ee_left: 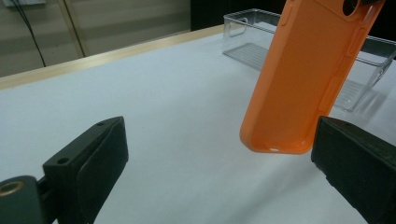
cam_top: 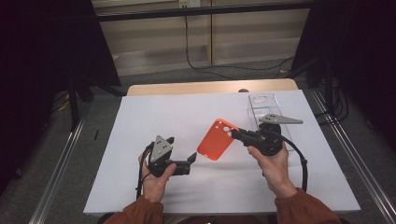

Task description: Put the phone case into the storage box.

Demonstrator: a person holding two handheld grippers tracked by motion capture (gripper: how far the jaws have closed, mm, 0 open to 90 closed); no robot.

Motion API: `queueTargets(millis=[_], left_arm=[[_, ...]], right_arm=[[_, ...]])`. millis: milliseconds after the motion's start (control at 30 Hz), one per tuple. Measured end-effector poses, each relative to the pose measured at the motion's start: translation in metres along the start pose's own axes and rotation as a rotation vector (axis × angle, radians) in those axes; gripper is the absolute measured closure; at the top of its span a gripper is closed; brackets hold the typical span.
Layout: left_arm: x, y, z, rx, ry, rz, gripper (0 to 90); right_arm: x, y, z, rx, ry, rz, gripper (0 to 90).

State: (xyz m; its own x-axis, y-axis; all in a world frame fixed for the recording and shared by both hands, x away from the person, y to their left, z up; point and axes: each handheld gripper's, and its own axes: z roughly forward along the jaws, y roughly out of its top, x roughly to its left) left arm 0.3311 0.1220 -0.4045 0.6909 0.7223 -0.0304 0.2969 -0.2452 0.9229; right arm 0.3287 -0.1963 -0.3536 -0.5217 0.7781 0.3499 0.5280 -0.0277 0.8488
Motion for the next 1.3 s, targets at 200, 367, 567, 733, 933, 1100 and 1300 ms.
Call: queueTargets(millis=[200, 367, 567, 733, 933, 1100, 1300], left_arm=[[0.005, -0.002, -0.008, -0.003, -0.001, -0.004, 4.2], [0.012, -0.005, -0.014, -0.013, 0.007, -0.012, 5.0], [0.017, -0.008, -0.021, -0.029, 0.011, -0.027, 5.1], [0.02, -0.01, -0.028, -0.046, 0.032, -0.032, 5.0], [0.028, -0.016, -0.036, -0.072, 0.068, -0.042, 4.1], [0.035, -0.022, -0.043, -0.096, 0.087, -0.071, 3.9], [0.04, -0.023, -0.052, -0.132, 0.07, -0.07, 3.9]], right_arm=[[-0.003, 0.002, -0.003, -0.015, -0.021, -0.016, 81.4], [-0.007, 0.005, -0.008, -0.03, -0.034, -0.024, 81.4], [-0.011, 0.007, -0.012, -0.045, -0.046, -0.027, 81.4], [-0.015, 0.01, -0.015, -0.061, -0.063, -0.032, 81.4], [-0.018, 0.016, -0.018, -0.076, -0.072, -0.063, 81.5], [-0.023, 0.021, -0.018, -0.08, -0.09, -0.083, 81.5], [-0.027, 0.026, -0.017, -0.077, -0.107, -0.105, 81.5]])
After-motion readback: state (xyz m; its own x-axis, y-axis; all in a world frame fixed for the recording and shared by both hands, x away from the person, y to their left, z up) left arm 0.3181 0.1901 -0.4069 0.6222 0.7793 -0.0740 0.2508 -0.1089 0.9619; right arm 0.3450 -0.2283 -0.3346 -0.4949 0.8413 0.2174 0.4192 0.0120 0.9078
